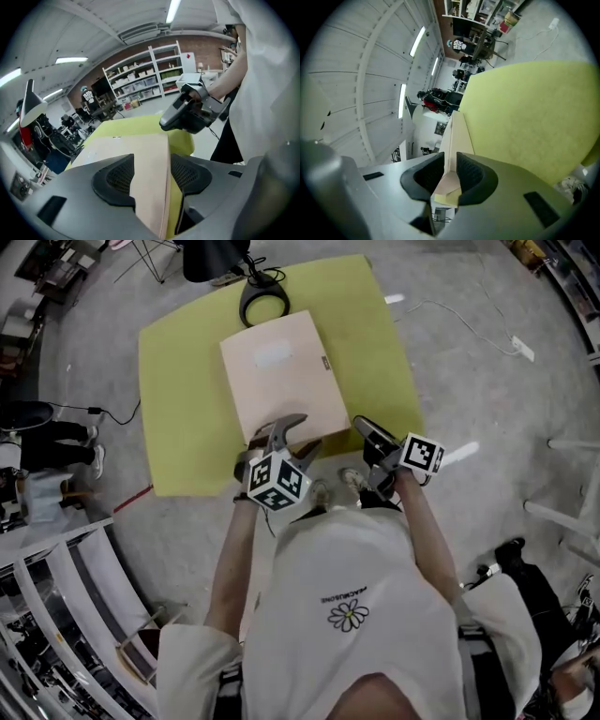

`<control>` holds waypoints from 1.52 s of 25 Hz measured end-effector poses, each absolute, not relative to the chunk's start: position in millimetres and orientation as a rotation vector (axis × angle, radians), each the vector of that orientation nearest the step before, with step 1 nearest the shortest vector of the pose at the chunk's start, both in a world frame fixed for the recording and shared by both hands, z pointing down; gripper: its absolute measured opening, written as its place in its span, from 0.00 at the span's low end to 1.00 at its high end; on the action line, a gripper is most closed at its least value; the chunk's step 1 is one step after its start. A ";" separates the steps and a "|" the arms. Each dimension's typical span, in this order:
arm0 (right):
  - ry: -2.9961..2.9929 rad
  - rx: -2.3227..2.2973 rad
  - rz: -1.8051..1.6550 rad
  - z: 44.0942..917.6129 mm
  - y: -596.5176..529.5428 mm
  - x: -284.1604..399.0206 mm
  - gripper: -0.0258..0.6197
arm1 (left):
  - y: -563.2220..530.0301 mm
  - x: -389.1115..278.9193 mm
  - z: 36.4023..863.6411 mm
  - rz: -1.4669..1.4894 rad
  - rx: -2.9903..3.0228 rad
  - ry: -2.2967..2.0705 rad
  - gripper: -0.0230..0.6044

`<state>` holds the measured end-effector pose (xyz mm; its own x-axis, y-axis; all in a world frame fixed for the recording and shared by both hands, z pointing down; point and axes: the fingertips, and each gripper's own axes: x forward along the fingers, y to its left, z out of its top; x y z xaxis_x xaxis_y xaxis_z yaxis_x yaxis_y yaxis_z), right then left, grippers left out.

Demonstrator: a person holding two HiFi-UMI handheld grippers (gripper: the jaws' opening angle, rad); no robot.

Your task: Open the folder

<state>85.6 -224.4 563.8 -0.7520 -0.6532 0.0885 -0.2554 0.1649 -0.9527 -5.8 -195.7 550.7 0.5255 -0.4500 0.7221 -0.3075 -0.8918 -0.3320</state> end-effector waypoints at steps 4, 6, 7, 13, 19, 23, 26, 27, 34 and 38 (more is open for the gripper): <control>2.006 -0.814 -1.681 579.2 -215.9 80.3 0.12 | -194.7 -19.1 558.2 -1.362 -2.583 0.670 0.42; 1.965 -0.778 -1.692 580.1 -214.5 78.9 0.12 | -196.0 -27.0 559.7 -1.381 -2.576 0.692 0.42; 1.954 -0.767 -1.697 580.4 -214.7 79.2 0.12 | -197.5 -30.2 559.7 -1.388 -2.564 0.700 0.42; 1.896 -0.725 -1.726 582.2 -214.4 78.2 0.11 | -196.4 -35.5 556.6 -1.415 -2.484 0.675 0.41; 1.842 -0.691 -1.750 582.3 -215.7 77.8 0.11 | -192.9 -29.1 558.7 -1.485 -2.318 0.583 0.33; 1.846 -0.701 -1.753 585.3 -215.7 78.0 0.11 | -190.9 -29.9 555.7 -1.490 -2.301 0.563 0.31; 1.833 -0.712 -1.778 590.0 -216.2 78.2 0.14 | -187.3 -29.4 554.0 -1.499 -2.288 0.557 0.18; 1.833 -0.709 -1.784 590.3 -216.2 78.1 0.15 | -186.7 -28.7 556.5 -1.511 -2.265 0.558 0.17; 1.795 -0.681 -1.827 591.1 -215.1 77.2 0.14 | -185.7 -26.3 565.4 -1.513 -2.154 0.604 0.17; 1.812 -0.658 -1.860 593.5 -214.2 73.7 0.14 | -184.5 -30.1 552.4 -1.437 -2.122 0.661 0.12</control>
<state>73.7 -214.2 593.5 -0.7805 -0.6247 0.0210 -0.0045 -0.0280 -0.9996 -30.1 -184.5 552.4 0.3288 -0.6344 0.6995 -0.1184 -0.7626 -0.6359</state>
